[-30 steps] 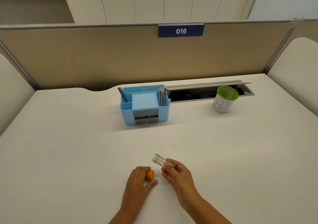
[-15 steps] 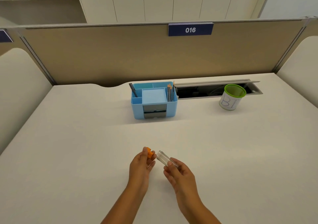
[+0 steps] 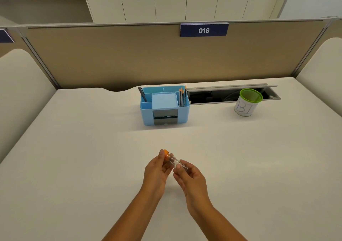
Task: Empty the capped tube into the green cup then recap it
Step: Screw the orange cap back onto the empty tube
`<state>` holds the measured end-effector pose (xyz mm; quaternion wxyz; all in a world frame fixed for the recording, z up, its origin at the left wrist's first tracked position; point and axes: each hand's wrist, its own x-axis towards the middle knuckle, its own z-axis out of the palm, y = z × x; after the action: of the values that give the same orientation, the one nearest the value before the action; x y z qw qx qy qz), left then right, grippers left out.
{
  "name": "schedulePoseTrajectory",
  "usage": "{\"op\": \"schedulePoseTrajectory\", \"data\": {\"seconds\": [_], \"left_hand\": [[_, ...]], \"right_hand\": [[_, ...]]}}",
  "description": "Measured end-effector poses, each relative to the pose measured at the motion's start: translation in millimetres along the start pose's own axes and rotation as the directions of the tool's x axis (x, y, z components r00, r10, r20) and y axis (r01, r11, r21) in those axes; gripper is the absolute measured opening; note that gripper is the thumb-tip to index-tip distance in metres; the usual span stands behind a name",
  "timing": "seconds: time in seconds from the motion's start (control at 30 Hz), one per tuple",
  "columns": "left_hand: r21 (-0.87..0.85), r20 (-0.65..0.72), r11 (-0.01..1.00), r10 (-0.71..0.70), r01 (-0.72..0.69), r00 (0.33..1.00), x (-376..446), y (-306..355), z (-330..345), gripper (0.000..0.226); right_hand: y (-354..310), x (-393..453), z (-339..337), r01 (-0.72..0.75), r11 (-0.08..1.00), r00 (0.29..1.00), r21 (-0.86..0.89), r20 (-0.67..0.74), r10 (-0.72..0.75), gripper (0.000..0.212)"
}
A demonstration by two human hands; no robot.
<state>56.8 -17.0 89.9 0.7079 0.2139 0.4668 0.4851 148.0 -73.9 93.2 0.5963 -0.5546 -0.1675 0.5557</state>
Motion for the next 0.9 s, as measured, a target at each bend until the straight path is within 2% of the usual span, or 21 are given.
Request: {"op": "schedulePoseTrajectory", "data": {"seconds": [0.27, 0.47, 0.67, 0.8, 0.9], "left_hand": [[0.006, 0.109, 1.000, 0.000, -0.001, 0.994, 0, -3, -1, 0.023], [0.034, 0.168, 0.999, -0.005, -0.001, 0.986, 1, 1, -4, 0.036], [0.042, 0.200, 0.999, 0.006, -0.015, 0.980, 0, 3, -2, 0.027], [0.087, 0.254, 0.991, 0.079, -0.105, 0.964, -1, 8, -1, 0.036], [0.178, 0.287, 0.956, 0.177, -0.234, 0.942, -3, 12, 0, 0.027]], "right_hand": [[-1, 3, -1, -0.014, 1.000, 0.999, 0.002, -0.028, 0.014, 0.023], [-5, 0, -2, -0.090, 0.995, 0.996, 0.041, -0.008, 0.091, 0.019], [-8, 0, 2, -0.060, 0.998, 0.997, 0.031, -0.056, 0.062, 0.026], [-11, -1, 2, -0.037, 0.998, 0.999, 0.045, -0.005, 0.037, 0.027], [-12, 1, 2, -0.015, 1.000, 1.000, 0.026, 0.011, 0.015, 0.026]]}}
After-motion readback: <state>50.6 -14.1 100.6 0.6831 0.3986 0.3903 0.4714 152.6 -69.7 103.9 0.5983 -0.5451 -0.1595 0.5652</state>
